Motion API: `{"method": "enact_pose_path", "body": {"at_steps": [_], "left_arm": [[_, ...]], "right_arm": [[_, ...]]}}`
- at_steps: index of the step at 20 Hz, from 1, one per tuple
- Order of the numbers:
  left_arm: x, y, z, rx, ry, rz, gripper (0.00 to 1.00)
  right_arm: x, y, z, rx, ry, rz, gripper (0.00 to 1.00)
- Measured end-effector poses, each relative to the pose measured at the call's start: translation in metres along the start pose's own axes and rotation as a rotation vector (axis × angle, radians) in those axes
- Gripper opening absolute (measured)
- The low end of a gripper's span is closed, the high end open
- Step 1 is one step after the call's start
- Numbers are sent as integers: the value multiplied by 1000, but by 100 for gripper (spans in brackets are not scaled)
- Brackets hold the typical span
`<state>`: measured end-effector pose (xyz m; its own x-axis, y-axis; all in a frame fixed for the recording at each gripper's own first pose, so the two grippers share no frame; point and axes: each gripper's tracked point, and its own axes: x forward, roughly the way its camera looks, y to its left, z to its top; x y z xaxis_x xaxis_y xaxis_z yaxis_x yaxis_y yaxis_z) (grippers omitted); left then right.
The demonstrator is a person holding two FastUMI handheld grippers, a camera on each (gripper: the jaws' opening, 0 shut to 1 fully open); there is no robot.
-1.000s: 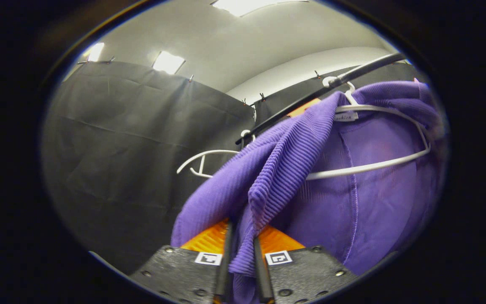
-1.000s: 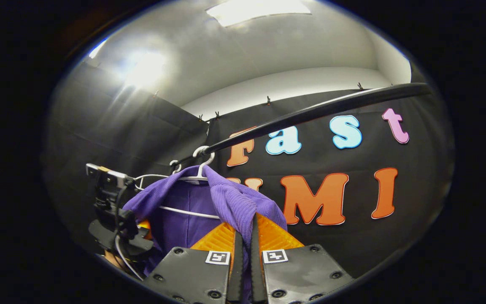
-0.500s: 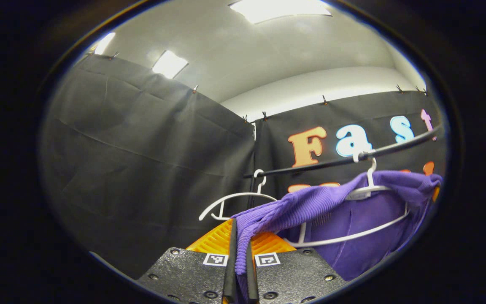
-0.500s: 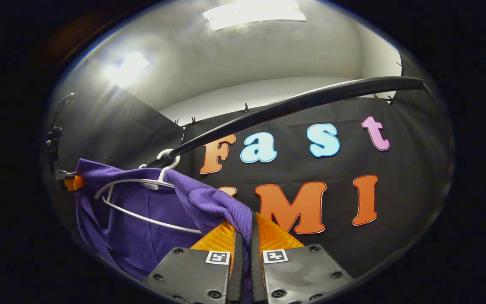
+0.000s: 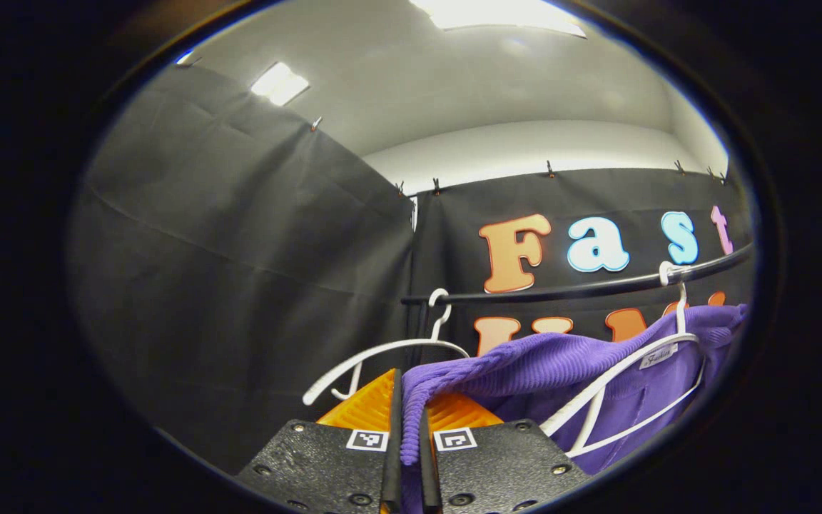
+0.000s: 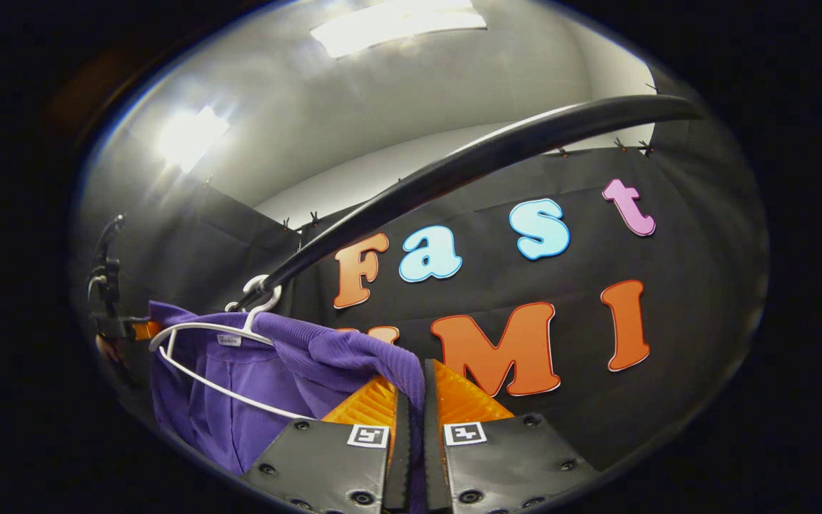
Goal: Grasp the clothes on the hanger with both hands and then place them into the laundry hamper below.
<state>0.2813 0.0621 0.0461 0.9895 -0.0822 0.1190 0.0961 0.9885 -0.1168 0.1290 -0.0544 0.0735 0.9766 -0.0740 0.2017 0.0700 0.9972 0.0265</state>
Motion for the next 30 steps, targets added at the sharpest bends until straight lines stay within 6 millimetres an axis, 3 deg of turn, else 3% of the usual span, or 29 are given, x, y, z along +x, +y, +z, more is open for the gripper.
{"method": "enact_pose_path", "body": {"at_steps": [4, 7, 13, 18, 21, 24, 26, 27, 30], "left_arm": [[-4, 4, -70, -24, 93, -29, 10], [-11, -11, -109, -29, 143, -34, 10], [-35, -34, -120, 12, 151, -63, 10], [-53, -39, -115, 54, 141, -79, 10], [-64, -37, -130, 65, 177, -66, 10], [-72, -34, -162, 61, 242, -43, 10], [-88, -36, -176, 62, 281, -51, 10], [-94, -36, -178, 81, 285, -51, 11], [-102, -41, -173, 145, 281, -62, 10]], "right_arm": [[2, 2, 1, -10, 6, 4, 15], [7, -1, 5, -43, -3, -12, 15], [32, -29, 17, -121, -50, -104, 15], [57, -57, 1, -140, -34, -167, 15], [63, -63, -27, -191, -18, -198, 15], [62, -83, -70, -187, 56, -246, 15], [59, -89, -98, -171, 116, -242, 15], [54, -92, -106, -169, 136, -243, 15], [38, -95, -104, -162, 142, -251, 15]]}}
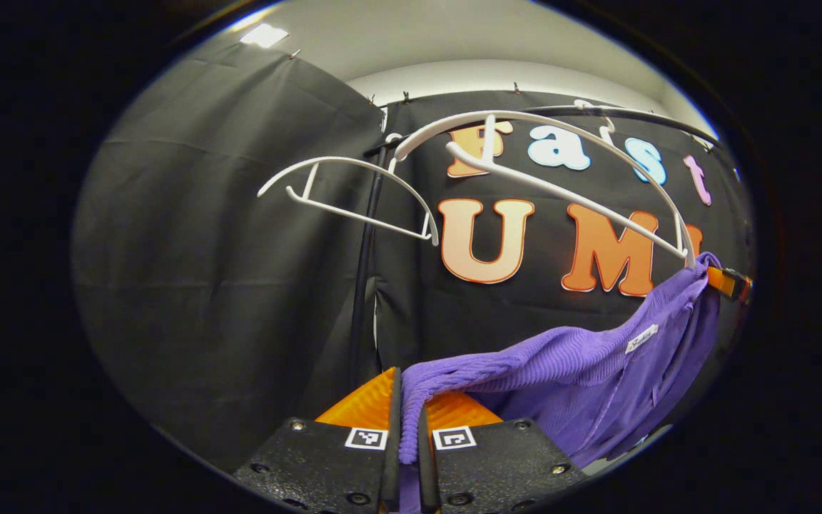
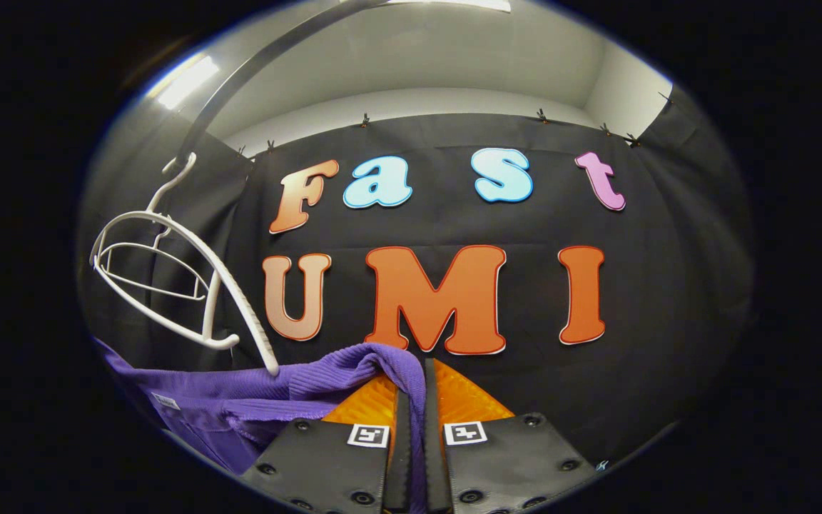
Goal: Grasp the clothes on the hanger with both hands and then place them into the laundry hamper below.
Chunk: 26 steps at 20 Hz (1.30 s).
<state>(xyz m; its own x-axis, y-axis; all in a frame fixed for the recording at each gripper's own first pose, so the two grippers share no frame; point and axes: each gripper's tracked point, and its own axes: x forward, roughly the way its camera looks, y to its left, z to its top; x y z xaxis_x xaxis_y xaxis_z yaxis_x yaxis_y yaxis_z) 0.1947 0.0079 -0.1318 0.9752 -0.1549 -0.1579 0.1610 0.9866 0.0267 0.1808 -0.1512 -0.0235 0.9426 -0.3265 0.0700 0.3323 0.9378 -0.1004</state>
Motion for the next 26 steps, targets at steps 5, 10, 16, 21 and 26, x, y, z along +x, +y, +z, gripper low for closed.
{"method": "enact_pose_path", "body": {"at_steps": [5, 10, 16, 21, 26], "left_arm": [[-8, -39, -6, -68, 31, -69, 12], [-11, -122, -53, -218, 179, -235, 10], [-38, -205, -147, -363, 488, -386, 10], [-58, -226, -240, -394, 822, -280, 12], [-95, -230, -232, -350, 1013, -204, 51]], "right_arm": [[-25, 15, -12, 70, 47, 63, 15], [-60, 68, -65, 106, 189, 251, 15], [-111, 110, -180, 88, 477, 382, 15], [-153, 113, -291, 111, 758, 334, 15], [-203, 109, -379, 84, 1001, 327, 13]]}}
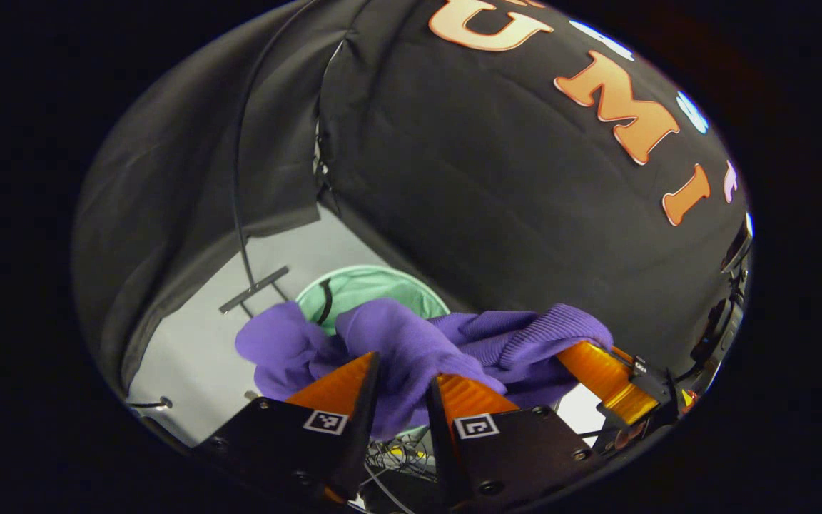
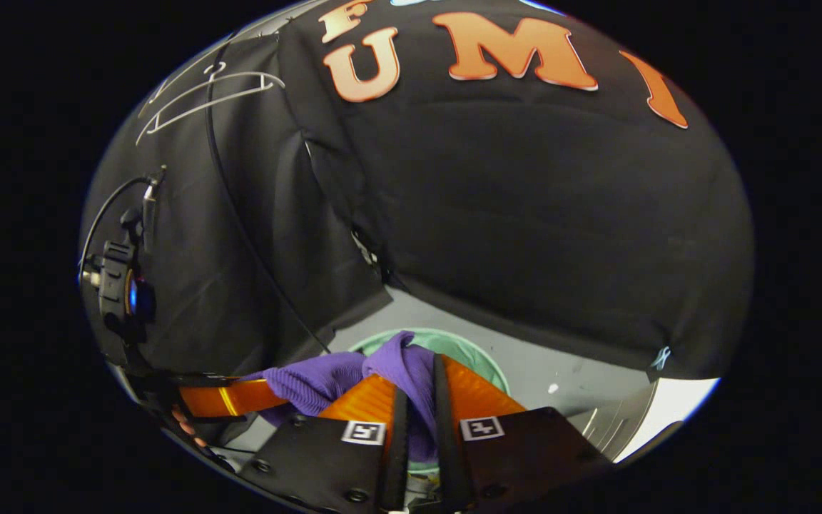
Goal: Grasp the clothes on the hanger with both hands and then place them into the laundry hamper below.
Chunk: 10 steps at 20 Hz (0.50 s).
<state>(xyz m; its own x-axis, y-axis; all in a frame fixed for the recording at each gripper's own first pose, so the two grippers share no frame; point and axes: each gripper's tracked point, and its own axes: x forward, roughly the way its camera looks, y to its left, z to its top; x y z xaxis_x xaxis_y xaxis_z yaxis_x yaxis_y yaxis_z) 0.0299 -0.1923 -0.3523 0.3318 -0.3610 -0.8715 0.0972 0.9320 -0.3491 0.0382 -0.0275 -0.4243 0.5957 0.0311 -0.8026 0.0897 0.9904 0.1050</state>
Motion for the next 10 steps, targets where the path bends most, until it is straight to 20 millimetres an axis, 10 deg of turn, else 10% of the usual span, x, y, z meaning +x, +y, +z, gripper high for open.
{"method": "enact_pose_path", "body": {"at_steps": [1, 4, 10], "left_arm": [[-6, -5, 0, -7, 10, -4, 63], [-6, -4, -1, -6, 7, 44, 100], [-30, 5, 25, 65, -144, 55, 98]], "right_arm": [[-1, 1, -15, 9, 20, 13, 54], [1, -7, -47, 9, 63, 10, 97], [-25, -17, -50, 28, 14, -17, 99]]}}
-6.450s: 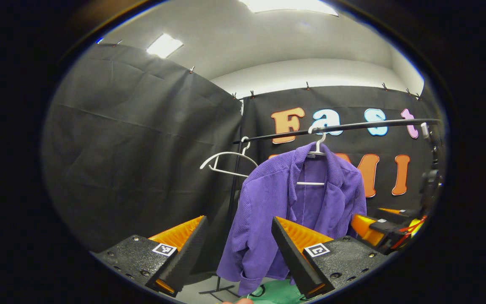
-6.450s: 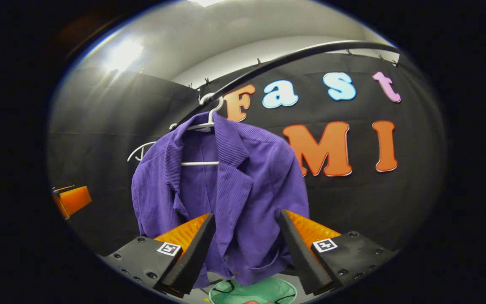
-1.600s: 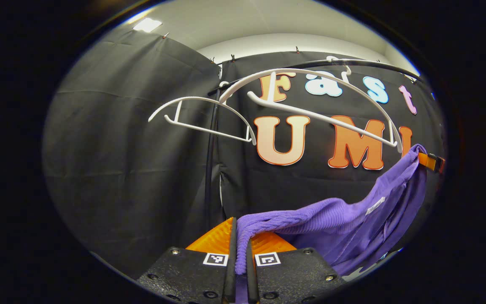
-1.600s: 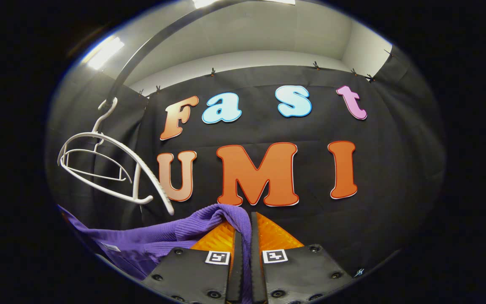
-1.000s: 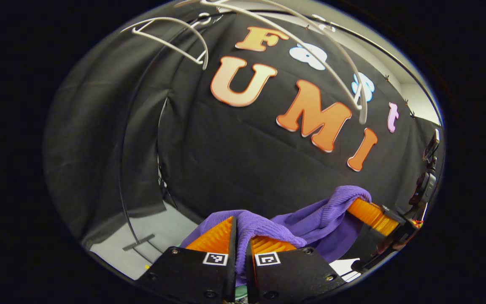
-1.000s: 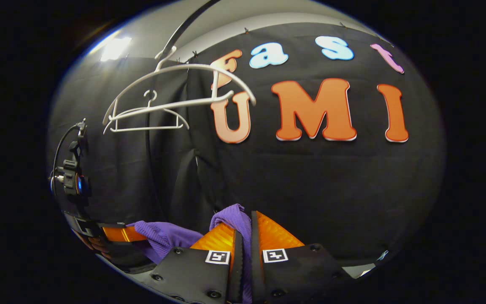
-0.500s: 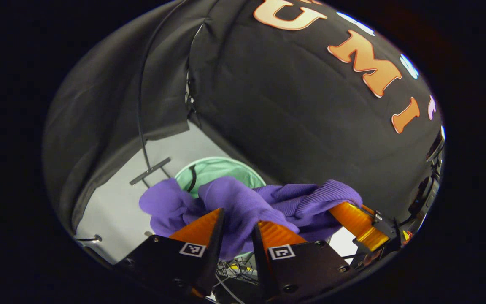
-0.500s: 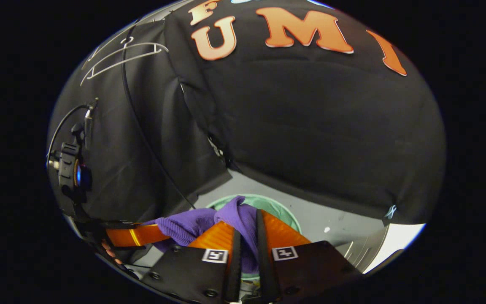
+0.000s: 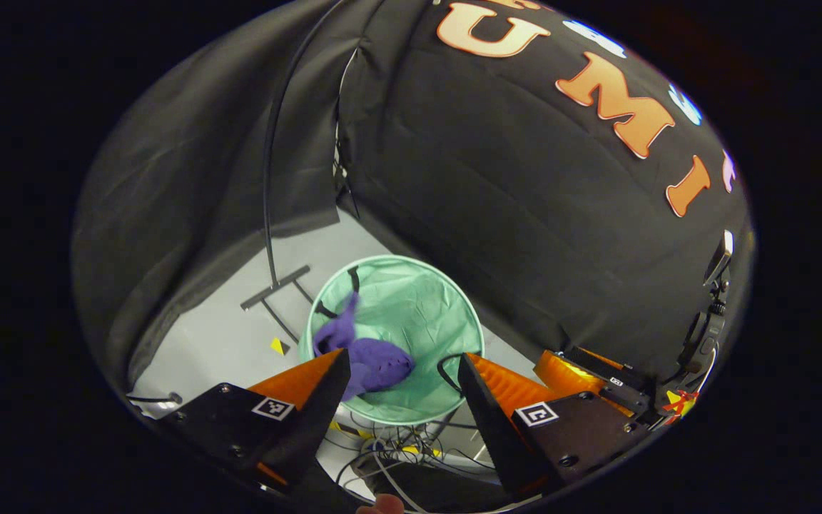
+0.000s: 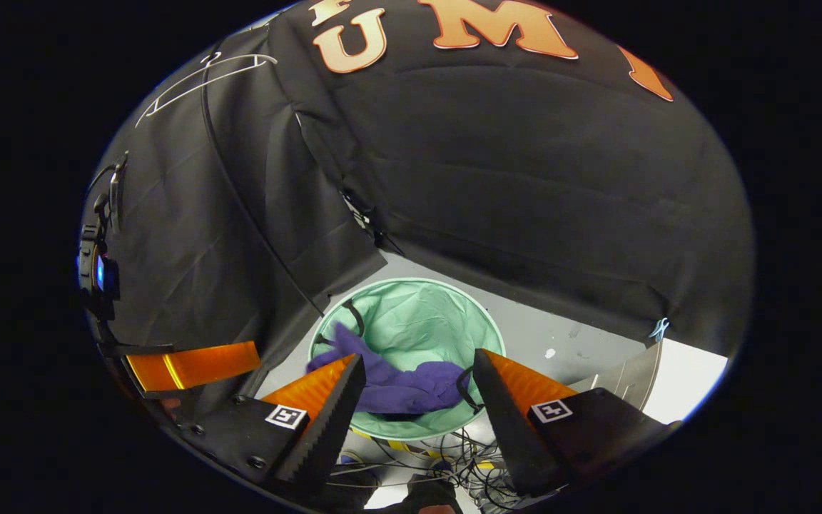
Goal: Grasp the clothes on the hanger with both hands and then place them into the laundry hamper below.
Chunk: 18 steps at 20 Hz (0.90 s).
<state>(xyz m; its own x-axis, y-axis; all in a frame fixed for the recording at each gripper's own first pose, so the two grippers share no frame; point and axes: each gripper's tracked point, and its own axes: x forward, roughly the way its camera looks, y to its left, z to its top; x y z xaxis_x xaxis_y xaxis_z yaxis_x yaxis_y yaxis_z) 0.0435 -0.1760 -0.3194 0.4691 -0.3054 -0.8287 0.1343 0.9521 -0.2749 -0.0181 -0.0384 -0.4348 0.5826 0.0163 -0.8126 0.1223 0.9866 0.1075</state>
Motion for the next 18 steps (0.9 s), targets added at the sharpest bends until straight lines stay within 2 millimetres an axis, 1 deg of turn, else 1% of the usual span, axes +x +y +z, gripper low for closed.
{"method": "enact_pose_path", "body": {"at_steps": [2, 3, 5, 6, 8, 9, 11, 12, 13, 14, 15, 16, 17, 18], "left_arm": [[-14, -1, 21, 45, -82, 13, 98], [-26, -4, 33, 65, -134, 12, 98], [-64, -10, 67, 107, -235, 20, 98], [-86, -12, 80, 130, -289, 26, 98], [-120, -21, 99, 149, -394, 37, 97], [-139, -25, 114, 155, -442, 45, 97], [-171, -37, 141, 145, -542, 48, 96], [-190, -40, 153, 135, -600, 45, 96], [-209, -43, 164, 122, -653, 43, 99], [-227, -44, 168, 107, -696, 44, 99], [-242, -46, 174, 92, -731, 45, 95], [-244, -45, 176, 80, -760, 49, 92], [-251, -46, 179, 71, -785, 54, 93], [-261, -49, 183, 65, -804, 61, 95]], "right_arm": [[-21, 4, 16, -18, -52, -7, 99], [-31, 6, 25, -25, -82, -6, 99], [-57, 13, 50, -25, -145, 5, 99], [-70, 16, 65, -24, -188, 6, 99], [-103, 22, 94, -28, -280, 6, 98], [-121, 27, 108, -24, -329, 9, 98], [-156, 36, 143, -12, -433, 20, 98], [-174, 38, 161, -13, -487, 14, 98], [-192, 36, 181, -21, -543, 2, 100], [-209, 35, 197, -36, -596, -10, 98], [-223, 34, 211, -55, -640, -23, 100], [-236, 34, 222, -69, -682, -36, 96], [-249, 37, 230, -77, -712, -46, 92], [-257, 42, 238, -77, -732, -43, 89]]}}
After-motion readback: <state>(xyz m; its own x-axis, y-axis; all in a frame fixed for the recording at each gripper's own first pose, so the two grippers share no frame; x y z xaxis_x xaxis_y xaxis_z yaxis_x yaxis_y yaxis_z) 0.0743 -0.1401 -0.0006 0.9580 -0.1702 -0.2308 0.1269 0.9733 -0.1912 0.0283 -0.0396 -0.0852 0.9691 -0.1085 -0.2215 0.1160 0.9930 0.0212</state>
